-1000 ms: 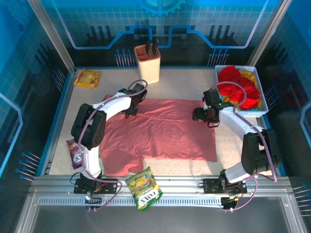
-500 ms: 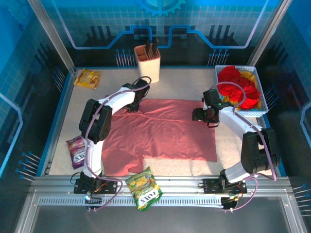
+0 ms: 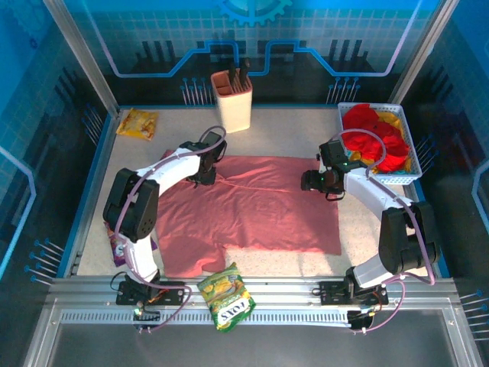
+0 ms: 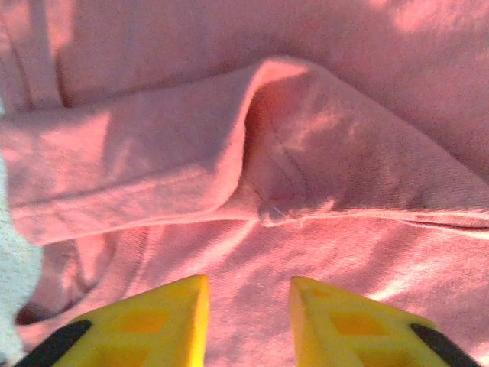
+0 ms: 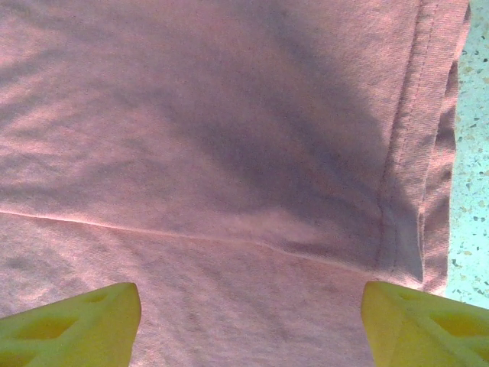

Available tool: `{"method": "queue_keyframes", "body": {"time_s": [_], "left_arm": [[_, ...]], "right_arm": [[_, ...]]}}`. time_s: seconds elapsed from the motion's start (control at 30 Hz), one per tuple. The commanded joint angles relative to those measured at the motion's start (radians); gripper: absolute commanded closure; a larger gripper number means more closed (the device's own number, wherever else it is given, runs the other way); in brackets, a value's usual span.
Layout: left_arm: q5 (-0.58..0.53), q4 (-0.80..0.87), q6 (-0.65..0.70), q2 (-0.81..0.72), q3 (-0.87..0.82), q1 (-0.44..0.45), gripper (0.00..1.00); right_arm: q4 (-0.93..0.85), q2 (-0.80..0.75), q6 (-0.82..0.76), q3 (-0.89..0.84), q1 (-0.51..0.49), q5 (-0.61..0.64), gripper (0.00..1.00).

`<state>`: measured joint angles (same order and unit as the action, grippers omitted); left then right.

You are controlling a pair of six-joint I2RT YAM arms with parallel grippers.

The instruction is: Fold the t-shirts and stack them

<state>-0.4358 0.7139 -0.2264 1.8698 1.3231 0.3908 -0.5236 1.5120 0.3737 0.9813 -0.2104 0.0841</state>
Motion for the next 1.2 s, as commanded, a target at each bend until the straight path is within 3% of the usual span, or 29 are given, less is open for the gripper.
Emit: {"method": "queue_keyframes", "body": {"time_s": [0.0, 0.8, 0.97, 1.07, 1.17], "left_arm": [[0.034, -0.084, 0.007, -0.010, -0.036, -0.005, 0.63], [-0.056, -0.110, 0.044, 0.090, 0.045, -0.006, 0.74], [-0.078, -0.095, 0.041, 0.095, 0.047, -0.005, 0.82], [-0.086, -0.083, 0.026, 0.074, 0.035, -0.004, 0.94], [-0.073, -0.075, 0.017, 0.054, 0.019, -0.001, 1.00]], "right_arm": [[-0.008, 0.003, -0.009, -0.005, -0.012, -0.021, 0.24], [-0.006, -0.004, -0.012, -0.016, -0.013, -0.021, 0.24], [-0.009, -0.005, -0.015, -0.020, -0.012, -0.011, 0.24], [-0.006, -0.006, -0.014, -0.023, -0.013, -0.010, 0.24], [-0.001, -0.003, -0.010, -0.025, -0.013, -0.017, 0.24]]}}
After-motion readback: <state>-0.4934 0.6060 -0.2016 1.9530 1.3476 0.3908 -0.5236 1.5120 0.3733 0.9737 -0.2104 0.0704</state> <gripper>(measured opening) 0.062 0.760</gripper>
